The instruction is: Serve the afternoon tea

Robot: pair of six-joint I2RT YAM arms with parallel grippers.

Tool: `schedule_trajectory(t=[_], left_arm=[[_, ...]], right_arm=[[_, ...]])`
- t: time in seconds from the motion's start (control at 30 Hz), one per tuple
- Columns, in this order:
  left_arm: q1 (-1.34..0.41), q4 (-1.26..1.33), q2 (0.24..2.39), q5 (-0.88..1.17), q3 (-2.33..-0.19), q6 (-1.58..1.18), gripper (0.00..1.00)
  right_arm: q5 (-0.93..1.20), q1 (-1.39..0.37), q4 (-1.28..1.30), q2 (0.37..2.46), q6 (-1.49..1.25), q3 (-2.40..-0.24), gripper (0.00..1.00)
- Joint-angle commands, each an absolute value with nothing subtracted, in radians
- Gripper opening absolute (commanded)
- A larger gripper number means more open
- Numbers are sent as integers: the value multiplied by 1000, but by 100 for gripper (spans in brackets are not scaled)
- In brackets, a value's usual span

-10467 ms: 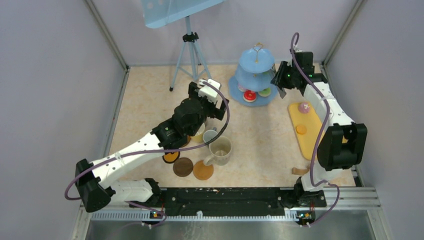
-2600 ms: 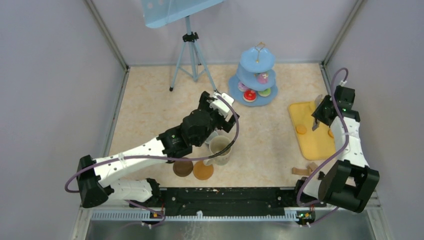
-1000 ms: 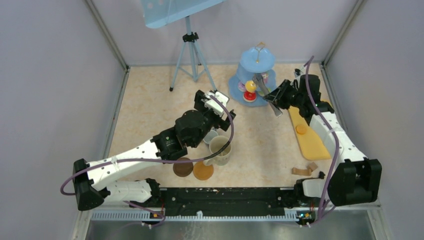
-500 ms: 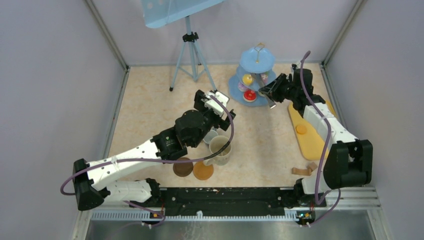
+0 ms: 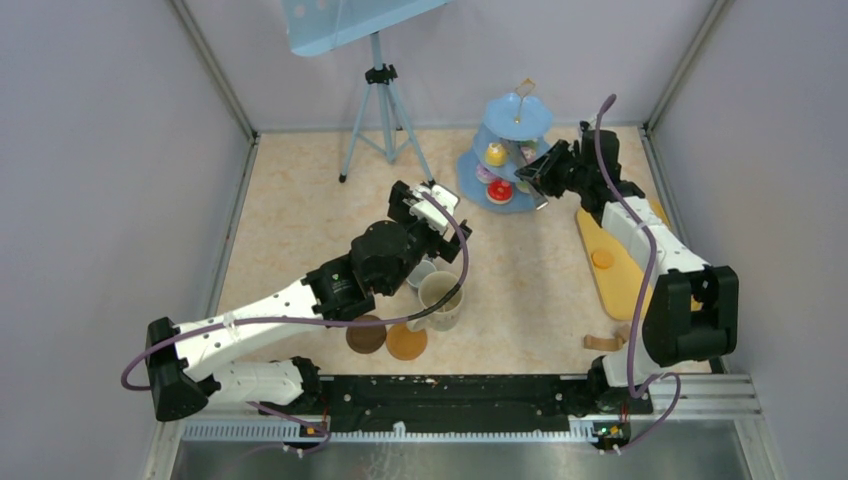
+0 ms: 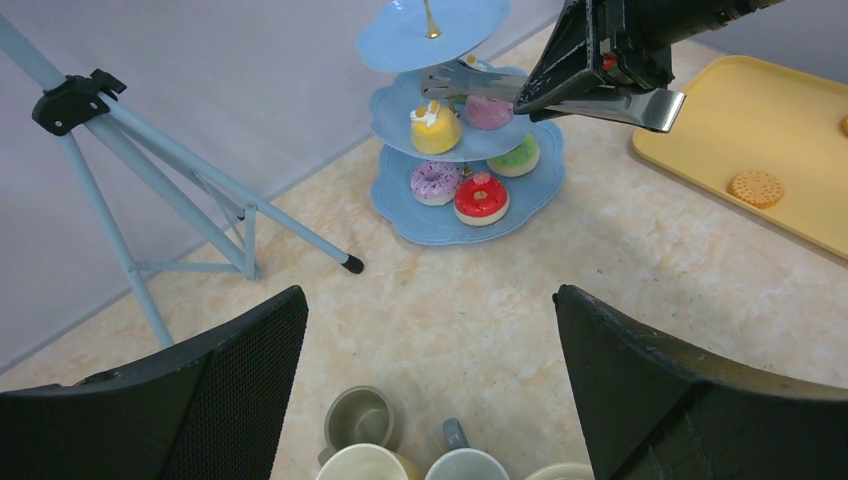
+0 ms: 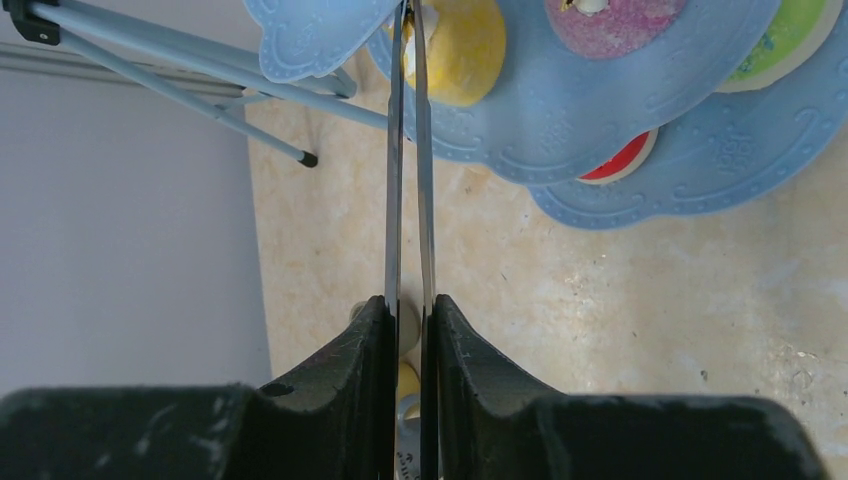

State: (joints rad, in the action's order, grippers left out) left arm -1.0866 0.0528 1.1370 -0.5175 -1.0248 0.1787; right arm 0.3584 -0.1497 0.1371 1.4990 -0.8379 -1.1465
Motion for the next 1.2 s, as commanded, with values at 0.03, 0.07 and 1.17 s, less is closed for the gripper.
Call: schedule_trajectory(t=[0.03, 0.07, 1.17], left_arm=[[-1089, 104, 1129, -519, -1025, 177, 99], [-1088, 104, 1129, -518, -1025, 176, 99], [-1090, 83, 1124, -509, -1040, 159, 99]], right_arm=[[336, -161, 130, 1469, -812, -1190, 22], [332, -161, 138, 1461, -808, -1187, 22], [91, -158, 636, 1064, -588, -1024, 32]])
